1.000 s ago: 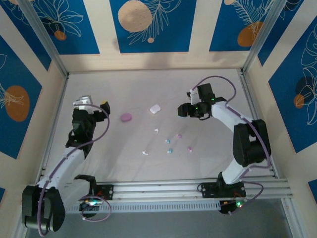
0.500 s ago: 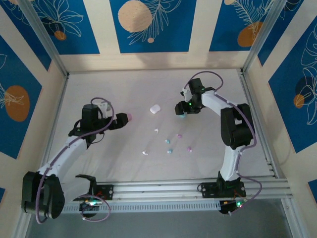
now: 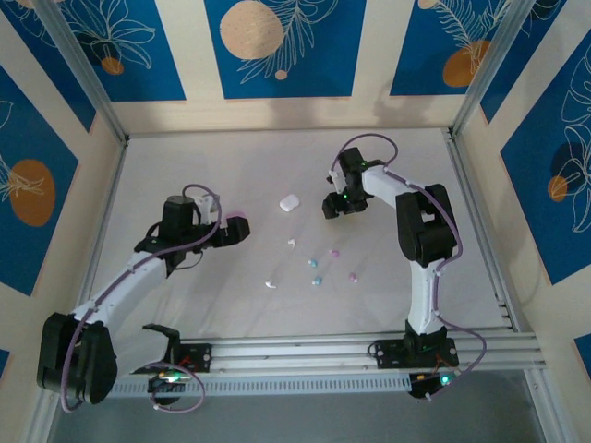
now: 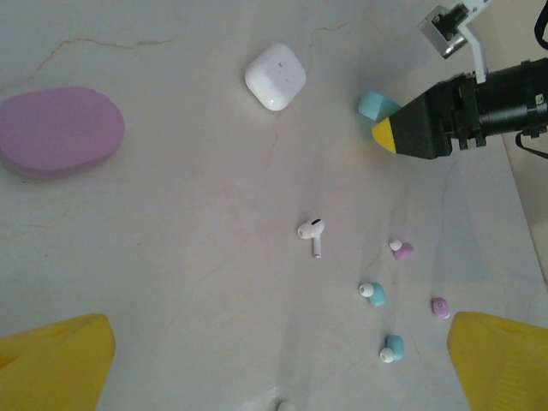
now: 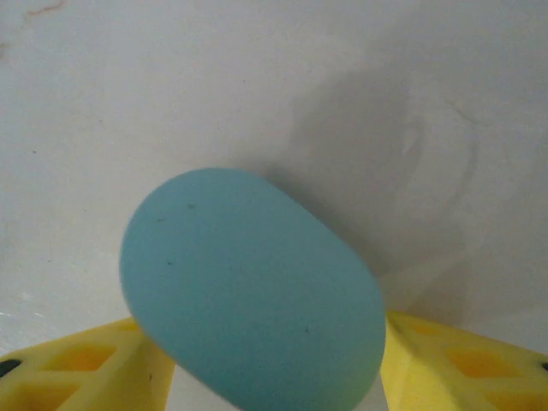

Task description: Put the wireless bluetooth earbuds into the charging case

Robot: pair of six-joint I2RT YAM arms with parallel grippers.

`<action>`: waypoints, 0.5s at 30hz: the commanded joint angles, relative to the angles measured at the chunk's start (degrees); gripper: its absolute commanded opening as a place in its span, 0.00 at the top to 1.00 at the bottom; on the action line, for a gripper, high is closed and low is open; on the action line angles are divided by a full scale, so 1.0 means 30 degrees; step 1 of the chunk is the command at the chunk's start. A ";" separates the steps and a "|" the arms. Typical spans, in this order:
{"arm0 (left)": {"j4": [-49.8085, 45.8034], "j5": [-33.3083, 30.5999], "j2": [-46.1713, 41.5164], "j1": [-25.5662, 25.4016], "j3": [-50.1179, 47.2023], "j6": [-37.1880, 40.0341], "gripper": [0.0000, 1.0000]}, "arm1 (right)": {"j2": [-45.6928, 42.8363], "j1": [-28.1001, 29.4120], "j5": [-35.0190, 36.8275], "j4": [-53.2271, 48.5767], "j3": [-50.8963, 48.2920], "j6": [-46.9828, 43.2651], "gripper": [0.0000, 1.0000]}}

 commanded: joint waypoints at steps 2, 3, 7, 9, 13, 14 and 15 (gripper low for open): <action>-0.0082 0.0376 0.0112 -0.0309 0.0239 -0.0328 0.00 | 0.0214 0.0150 0.0100 -0.0722 0.0973 -0.0675 0.36; -0.0100 0.0381 0.0096 -0.0338 0.0296 -0.0354 0.00 | 0.0232 0.0130 0.0124 -0.0867 0.1187 -0.0713 0.35; -0.0248 0.0381 -0.0058 -0.0412 0.0517 -0.0273 0.00 | 0.0125 -0.0074 -0.1162 -0.1180 0.1893 -0.1306 0.32; -0.0302 0.0355 -0.0110 -0.0398 0.0576 -0.0223 0.00 | 0.0488 -0.0122 -0.1974 -0.1641 0.2435 -0.2005 0.31; -0.0392 0.0383 -0.0113 -0.0420 0.0764 -0.0183 0.00 | 0.1197 -0.0074 -0.1593 -0.2135 0.3040 -0.2368 0.31; -0.0380 0.0385 -0.0120 -0.0405 0.0803 -0.0198 0.00 | 0.1245 -0.0057 -0.1514 -0.2060 0.3048 -0.2343 0.31; -0.0382 0.0385 -0.0124 -0.0426 0.0827 -0.0221 0.00 | 0.1297 -0.0023 -0.1349 -0.2036 0.3057 -0.2309 0.31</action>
